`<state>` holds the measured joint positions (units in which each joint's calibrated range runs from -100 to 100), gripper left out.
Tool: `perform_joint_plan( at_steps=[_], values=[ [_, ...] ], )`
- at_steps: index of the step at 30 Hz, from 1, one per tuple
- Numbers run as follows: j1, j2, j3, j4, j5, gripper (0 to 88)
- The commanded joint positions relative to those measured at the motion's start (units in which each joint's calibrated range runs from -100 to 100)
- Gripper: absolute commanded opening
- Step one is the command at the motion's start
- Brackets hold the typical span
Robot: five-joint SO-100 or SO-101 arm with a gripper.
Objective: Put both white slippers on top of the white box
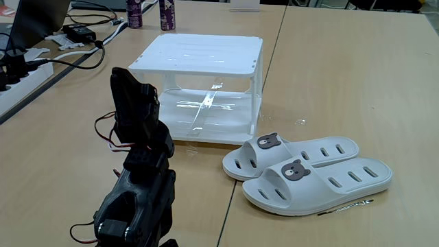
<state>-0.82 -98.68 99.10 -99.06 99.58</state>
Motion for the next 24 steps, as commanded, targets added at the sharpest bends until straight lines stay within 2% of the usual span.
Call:
perform_joint_plan(
  at_steps=[1, 24],
  values=[
    [-0.16, -0.14, 0.63, -0.43, 0.42, 0.7],
    [0.41, 0.45, 0.63, -0.43, 0.42, 0.7]
  ],
)
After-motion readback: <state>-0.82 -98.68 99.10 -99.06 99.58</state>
